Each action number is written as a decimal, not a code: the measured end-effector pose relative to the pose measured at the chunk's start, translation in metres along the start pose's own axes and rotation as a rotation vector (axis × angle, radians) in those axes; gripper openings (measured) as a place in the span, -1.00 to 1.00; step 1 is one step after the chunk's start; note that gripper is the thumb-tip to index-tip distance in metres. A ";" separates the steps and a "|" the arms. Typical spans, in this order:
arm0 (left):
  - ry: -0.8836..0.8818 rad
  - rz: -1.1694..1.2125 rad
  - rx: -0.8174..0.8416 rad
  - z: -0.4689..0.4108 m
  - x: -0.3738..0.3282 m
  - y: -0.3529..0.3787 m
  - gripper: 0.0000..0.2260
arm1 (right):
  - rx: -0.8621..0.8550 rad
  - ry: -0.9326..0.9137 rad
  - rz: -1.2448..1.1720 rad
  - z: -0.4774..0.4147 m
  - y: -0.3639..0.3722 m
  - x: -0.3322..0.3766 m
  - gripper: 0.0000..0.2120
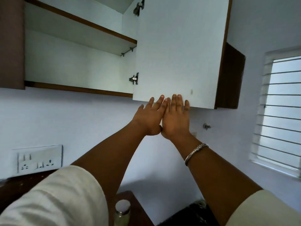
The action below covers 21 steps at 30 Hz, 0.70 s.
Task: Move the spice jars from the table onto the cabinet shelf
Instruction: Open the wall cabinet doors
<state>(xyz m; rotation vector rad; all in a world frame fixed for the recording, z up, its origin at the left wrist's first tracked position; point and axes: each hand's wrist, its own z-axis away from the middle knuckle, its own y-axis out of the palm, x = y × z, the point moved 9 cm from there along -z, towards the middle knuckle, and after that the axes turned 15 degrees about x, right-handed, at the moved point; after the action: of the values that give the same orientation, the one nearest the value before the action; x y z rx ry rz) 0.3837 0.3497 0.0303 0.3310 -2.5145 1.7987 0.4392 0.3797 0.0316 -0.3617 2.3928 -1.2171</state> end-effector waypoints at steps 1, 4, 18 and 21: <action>-0.018 -0.053 -0.005 0.006 0.015 -0.002 -0.11 | -0.002 -0.027 -0.046 -0.005 -0.002 0.016 -0.01; -0.087 -0.117 -0.003 0.024 0.070 -0.008 -0.09 | 0.008 -0.087 -0.229 -0.019 -0.010 0.070 0.01; -0.476 -0.570 0.081 0.157 0.363 -0.021 -0.17 | -0.100 -0.517 -0.737 -0.050 -0.088 0.385 -0.16; -0.514 -0.669 0.098 0.178 0.404 -0.030 -0.15 | -0.097 -0.562 -0.936 -0.064 -0.110 0.424 -0.25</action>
<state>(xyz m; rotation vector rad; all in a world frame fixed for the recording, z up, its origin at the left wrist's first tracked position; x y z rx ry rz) 0.0120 0.1109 0.0601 1.5880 -2.1380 1.6819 0.0422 0.1849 0.0462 -1.7280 1.7809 -1.0987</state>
